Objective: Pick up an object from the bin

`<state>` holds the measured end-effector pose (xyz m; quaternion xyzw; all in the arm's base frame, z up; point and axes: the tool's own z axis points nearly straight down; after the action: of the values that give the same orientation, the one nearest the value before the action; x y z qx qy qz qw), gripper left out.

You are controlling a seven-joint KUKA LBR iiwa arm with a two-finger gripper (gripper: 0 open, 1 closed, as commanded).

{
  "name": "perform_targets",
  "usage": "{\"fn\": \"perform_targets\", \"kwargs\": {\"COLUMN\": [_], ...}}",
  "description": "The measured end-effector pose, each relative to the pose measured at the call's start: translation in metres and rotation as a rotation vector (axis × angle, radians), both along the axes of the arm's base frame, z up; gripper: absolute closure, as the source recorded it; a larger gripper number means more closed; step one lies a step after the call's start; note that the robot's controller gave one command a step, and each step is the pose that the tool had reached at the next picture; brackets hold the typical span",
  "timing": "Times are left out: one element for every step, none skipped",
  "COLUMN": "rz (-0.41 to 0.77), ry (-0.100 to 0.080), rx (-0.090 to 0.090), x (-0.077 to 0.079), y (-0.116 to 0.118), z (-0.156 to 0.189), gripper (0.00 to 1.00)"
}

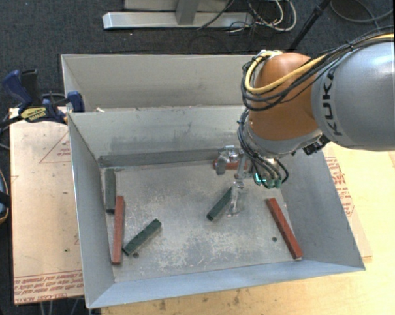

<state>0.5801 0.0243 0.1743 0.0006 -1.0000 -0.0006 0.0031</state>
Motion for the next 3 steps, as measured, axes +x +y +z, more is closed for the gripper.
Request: {"fn": "perform_targets", "kwargs": {"rz": [-0.001, 0.108, 0.234], "ry": [-0.007, -0.012, -0.003], "rx": [0.000, 0.000, 0.001], "x": [0.002, 0.006, -0.001], "y": [0.000, -0.005, -0.009], "z": [0.004, -0.032, -0.059], "gripper": [0.00, 0.00, 0.00]}}
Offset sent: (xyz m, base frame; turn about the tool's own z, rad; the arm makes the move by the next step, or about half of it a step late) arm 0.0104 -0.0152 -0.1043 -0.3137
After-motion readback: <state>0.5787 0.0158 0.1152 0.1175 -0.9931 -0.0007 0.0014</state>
